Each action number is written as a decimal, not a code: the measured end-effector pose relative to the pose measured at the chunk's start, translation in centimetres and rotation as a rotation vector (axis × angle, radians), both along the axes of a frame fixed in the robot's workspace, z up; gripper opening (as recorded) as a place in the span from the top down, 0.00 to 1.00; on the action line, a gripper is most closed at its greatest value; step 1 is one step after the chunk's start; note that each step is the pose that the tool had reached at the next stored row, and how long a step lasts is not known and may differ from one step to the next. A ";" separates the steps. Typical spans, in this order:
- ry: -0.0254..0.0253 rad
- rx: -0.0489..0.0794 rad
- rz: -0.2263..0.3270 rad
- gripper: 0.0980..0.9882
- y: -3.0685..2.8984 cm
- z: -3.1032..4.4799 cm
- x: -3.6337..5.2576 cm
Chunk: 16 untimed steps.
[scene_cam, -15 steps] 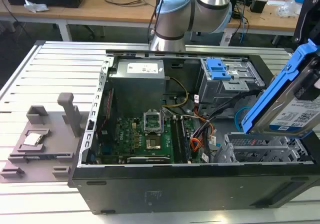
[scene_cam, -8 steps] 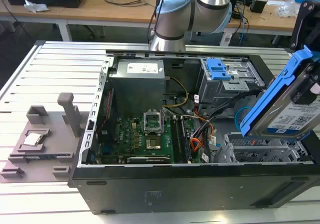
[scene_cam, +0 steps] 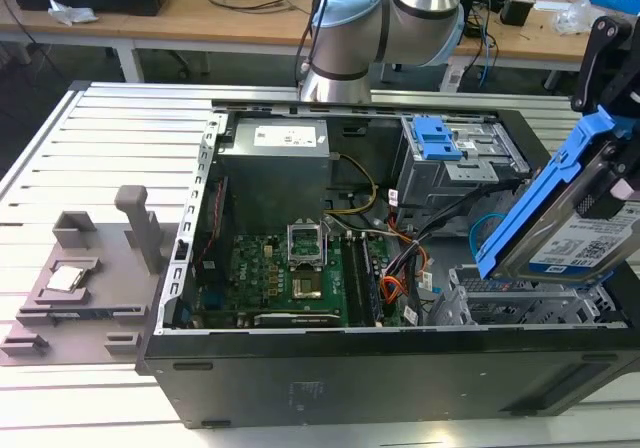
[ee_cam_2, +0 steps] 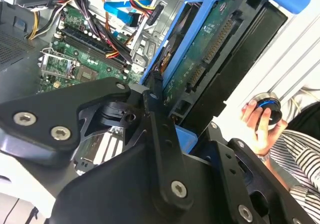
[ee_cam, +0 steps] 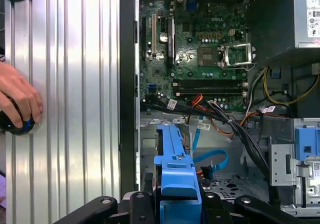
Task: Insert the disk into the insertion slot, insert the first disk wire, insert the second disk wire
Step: 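Insert the disk into the insertion slot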
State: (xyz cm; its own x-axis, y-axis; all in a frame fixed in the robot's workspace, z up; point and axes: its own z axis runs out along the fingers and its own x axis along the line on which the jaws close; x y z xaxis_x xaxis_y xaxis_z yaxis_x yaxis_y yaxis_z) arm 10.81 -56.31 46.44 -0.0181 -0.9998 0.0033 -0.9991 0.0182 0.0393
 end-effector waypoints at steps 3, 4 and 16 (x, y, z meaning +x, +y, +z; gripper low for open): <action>0.0000 0.000 0.000 0.70 0.00 -0.37 0.00; 0.0000 0.000 0.000 0.70 0.00 -0.49 0.00; 0.0000 0.000 0.000 0.70 0.02 -1.64 0.00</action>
State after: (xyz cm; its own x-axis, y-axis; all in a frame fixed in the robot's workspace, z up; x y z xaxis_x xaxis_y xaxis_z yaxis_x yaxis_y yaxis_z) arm 10.81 -56.29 44.80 -0.0181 -0.9998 0.0032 -0.9991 0.0182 0.0393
